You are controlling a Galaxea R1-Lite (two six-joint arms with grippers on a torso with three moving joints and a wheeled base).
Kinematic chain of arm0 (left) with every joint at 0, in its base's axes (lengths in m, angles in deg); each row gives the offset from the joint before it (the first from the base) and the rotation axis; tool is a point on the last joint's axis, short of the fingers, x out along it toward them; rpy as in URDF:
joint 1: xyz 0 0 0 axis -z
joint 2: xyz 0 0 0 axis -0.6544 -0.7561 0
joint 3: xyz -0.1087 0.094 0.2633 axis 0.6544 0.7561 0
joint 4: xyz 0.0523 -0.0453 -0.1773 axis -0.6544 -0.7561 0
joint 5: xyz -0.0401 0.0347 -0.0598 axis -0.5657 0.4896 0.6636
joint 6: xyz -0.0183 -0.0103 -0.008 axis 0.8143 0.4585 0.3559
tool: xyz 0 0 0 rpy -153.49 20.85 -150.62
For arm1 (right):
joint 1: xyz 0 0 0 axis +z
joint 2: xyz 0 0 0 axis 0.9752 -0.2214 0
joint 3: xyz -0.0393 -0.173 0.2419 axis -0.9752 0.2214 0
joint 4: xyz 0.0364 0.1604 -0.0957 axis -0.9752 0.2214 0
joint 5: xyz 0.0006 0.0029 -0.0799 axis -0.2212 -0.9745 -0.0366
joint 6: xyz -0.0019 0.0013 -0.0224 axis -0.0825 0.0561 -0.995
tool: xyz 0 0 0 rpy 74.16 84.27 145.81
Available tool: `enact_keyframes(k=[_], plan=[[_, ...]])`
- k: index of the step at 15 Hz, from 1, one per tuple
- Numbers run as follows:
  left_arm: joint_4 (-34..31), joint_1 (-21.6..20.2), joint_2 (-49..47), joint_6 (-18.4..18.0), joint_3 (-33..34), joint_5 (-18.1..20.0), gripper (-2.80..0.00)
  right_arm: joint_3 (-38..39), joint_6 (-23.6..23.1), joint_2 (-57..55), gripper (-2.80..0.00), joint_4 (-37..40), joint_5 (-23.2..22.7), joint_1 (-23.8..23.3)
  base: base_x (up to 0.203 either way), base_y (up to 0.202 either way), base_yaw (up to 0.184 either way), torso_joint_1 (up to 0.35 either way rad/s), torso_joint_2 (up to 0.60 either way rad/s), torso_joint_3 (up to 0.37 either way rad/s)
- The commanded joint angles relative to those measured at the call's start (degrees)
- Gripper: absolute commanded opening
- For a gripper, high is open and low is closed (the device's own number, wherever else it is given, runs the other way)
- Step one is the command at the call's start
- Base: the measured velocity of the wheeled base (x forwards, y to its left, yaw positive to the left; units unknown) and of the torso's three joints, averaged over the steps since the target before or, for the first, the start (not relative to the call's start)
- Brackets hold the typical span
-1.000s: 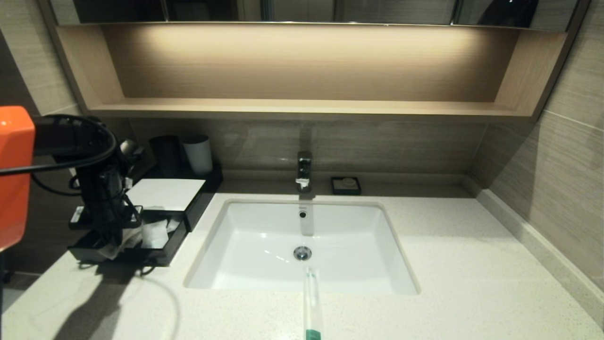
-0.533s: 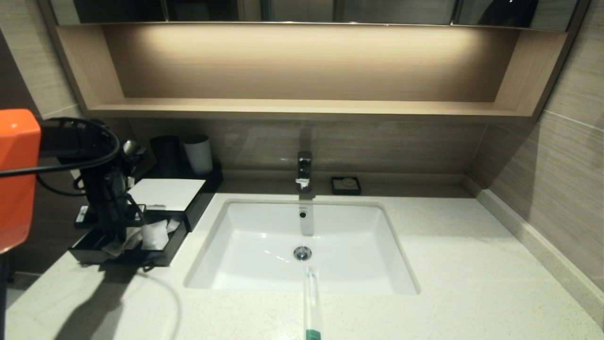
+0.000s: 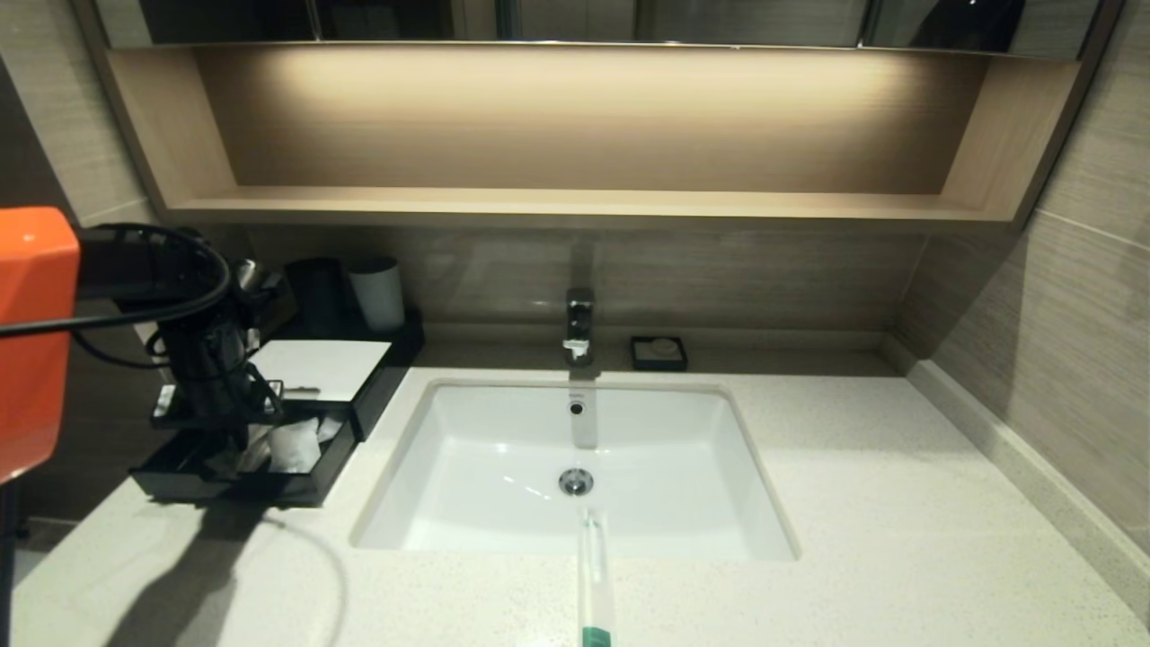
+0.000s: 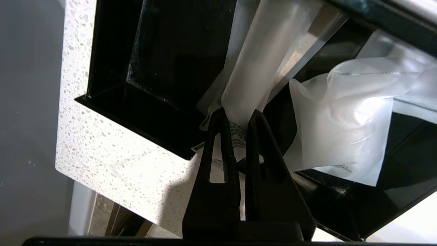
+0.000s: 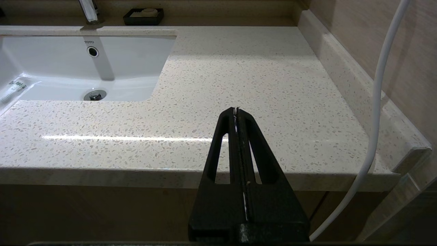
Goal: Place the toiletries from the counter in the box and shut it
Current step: Place the bathroom toiletry into the drawer
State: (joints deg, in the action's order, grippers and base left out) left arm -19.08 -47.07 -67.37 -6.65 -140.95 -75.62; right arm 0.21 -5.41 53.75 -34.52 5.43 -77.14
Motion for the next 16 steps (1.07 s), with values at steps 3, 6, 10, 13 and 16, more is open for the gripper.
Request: enact_keyframes(k=[3, 6, 10, 13, 16], plan=[[1.1, 0.0, 0.3, 0.1, 0.0, -0.1, -2.80, 0.1, 0.0, 0.0, -2.80, 0.0, 0.0, 0.0, 0.000, 0.000, 0.000, 0.000, 0.00, 0.000], [1.2, 0.0, 0.3, 0.0, 0.0, -0.1, -2.80, 0.1, 0.0, 0.0, -2.80, 0.0, 0.0, 0.0, 0.000, 0.000, 0.000, 0.000, 0.00, 0.000], [1.6, 0.0, 0.3, -0.1, 0.0, -0.1, -2.80, 0.1, 0.0, 0.0, -2.80, 0.0, 0.0, 0.0, 0.000, 0.000, 0.000, 0.000, 0.00, 0.000], [2.1, 0.0, 0.3, 0.3, 0.0, -0.1, 0.00, 0.1, 0.0, 0.0, -2.80, 0.0, 0.0, 0.0, 0.000, 0.000, 0.000, 0.000, 0.00, 0.000], [2.3, 0.0, 0.7, 1.1, 0.0, -0.2, 0.00, 0.1, 0.0, 0.0, -2.80, 0.0, 0.0, 0.0, 0.000, 0.000, 0.000, 0.000, 0.00, 0.000]])
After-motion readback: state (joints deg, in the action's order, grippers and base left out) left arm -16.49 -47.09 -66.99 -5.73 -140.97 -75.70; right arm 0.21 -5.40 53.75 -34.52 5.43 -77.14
